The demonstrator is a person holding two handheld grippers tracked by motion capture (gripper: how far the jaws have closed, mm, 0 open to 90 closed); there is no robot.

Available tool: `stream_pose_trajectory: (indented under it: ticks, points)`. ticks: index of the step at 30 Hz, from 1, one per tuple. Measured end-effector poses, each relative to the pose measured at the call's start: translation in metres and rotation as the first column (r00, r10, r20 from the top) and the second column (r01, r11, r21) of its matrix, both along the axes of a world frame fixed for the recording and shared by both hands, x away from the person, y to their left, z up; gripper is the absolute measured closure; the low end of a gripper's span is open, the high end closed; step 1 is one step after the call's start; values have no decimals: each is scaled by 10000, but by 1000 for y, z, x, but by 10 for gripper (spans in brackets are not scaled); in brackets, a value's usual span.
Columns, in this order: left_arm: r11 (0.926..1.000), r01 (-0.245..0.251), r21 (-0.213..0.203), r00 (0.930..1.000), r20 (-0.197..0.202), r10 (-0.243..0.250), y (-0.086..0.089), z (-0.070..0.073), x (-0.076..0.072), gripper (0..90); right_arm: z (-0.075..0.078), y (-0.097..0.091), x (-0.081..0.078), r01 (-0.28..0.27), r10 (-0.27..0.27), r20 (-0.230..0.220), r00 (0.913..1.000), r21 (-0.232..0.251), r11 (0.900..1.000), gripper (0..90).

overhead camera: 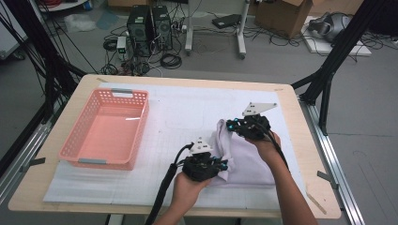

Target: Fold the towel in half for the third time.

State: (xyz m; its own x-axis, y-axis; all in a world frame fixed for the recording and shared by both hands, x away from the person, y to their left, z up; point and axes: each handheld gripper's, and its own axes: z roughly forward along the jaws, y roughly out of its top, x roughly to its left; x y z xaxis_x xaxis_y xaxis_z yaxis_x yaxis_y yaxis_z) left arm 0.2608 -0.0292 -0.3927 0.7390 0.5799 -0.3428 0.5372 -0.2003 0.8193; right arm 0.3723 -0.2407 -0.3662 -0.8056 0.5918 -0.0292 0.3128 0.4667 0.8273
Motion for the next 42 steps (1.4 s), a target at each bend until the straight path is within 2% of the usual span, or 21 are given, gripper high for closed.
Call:
stream_pose_trajectory:
  ticks: [7, 11, 14, 16, 17, 21, 23, 26, 28, 30, 32, 34, 37, 39, 40, 42]
  points:
    - [9995, 254, 194, 9996, -111, -252, -35, -9, 6, 814, -10, -31, -4, 571, -571, -53, 9984, -15, 9984, 863]
    - [9992, 333, 226, 9993, -165, -329, -49, -12, 9, 812, -15, -45, -5, 902, -903, -206, 9957, -96, 9959, 863]
    - [9992, 348, 217, 9993, -131, -346, -58, -14, 10, 799, -18, -55, -6, 1133, -1135, -152, 9934, -104, 9935, 863]
    - [9990, 398, 209, 9992, 100, -400, -61, -15, 8, 741, -21, -62, -6, 1300, -1302, -176, 9913, -137, 9914, 863]
    - [9989, 400, 257, 9989, 221, -406, -60, -15, 7, 666, -23, -65, -6, 1370, -1374, -196, 9903, -205, 9904, 863]
    - [9995, 218, 212, 9950, 966, -238, -49, -8, 2, 421, -32, -78, -8, 1679, -1686, -308, 9852, -241, 9855, 863]
    - [10000, 54, 76, 9907, 1358, -64, -38, -3, 0, 385, -35, -82, -10, 1784, -1791, -304, 9834, -253, 9836, 863]
    - [9999, -126, -16, 9848, 1734, 127, -21, 1, -1, 355, -37, -89, -13, 1978, -1988, -351, 9794, -297, 9798, 861]
    - [9996, -285, -58, 9835, 1788, 291, -10, 1, 0, 351, -39, -93, -16, 2264, -2273, -384, 9731, -267, 9737, 840]
    - [9988, -485, -44, 9805, 1907, 485, 1, -1, 2, 343, -41, -99, -21, 2658, -2664, -491, 9626, -190, 9638, 744]
    - [9981, -619, -69, 9804, 1872, 621, 11, -4, 4, 339, -41, -106, -27, 2982, -2972, -704, 9522, 51, 9545, 667]
    - [9972, -746, -69, 9791, 1892, 746, 20, -9, 5, 338, -39, -115, -36, 3349, -3326, -751, 9401, 200, 9420, 612]
    - [9959, -903, -9, 9777, 1905, 888, 33, -15, 6, 327, -35, -125, -55, 3619, -3578, -707, 9311, 554, 9306, 559]
    - [9952, -975, -33, 9772, 1893, 964, 41, -19, 6, 318, -33, -129, -70, 3626, -3567, -748, 9312, 892, 9277, 533]
    - [9948, -1019, -15, 9769, 1886, 1003, 44, -21, 6, 314, -34, -129, -77, 3597, -3538, -758, 9322, 880, 9289, 514]
    - [9942, -1079, 36, 9761, 1901, 1053, 52, -26, 6, 303, -37, -126, -90, 3383, -3300, -977, 9389, 857, 9371, 471]
